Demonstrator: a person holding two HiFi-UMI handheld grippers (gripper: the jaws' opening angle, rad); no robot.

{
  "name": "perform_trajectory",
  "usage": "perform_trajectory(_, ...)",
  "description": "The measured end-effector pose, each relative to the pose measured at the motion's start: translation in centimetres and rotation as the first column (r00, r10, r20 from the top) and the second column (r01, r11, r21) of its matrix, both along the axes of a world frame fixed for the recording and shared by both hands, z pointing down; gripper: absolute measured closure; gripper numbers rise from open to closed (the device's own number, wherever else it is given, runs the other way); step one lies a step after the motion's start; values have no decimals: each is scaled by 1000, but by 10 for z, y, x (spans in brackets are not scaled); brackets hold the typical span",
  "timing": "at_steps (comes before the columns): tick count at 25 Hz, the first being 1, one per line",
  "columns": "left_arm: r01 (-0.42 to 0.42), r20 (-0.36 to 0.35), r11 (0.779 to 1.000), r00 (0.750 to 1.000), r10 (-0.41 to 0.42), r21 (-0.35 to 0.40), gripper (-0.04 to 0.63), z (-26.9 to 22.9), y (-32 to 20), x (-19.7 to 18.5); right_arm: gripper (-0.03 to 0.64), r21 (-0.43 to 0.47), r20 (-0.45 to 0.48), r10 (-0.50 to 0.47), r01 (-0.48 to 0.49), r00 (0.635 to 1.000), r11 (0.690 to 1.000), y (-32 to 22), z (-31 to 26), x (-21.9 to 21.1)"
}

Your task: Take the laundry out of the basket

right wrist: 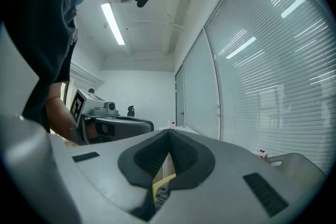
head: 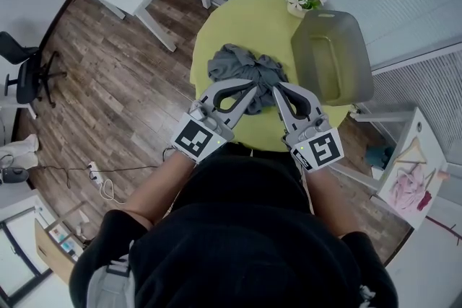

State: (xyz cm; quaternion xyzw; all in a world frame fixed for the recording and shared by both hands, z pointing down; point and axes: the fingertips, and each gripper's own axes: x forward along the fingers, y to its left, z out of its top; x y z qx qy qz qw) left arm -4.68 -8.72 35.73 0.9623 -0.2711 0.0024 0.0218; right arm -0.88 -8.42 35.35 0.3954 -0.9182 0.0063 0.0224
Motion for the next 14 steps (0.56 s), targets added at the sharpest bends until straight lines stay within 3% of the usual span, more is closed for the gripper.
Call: perform_trajectory(14, 10, 4, 1000, 1000, -10, 10, 586, 0, -3, -4, 594, 3, 3, 7, -7, 1000, 1000, -1, -2, -2)
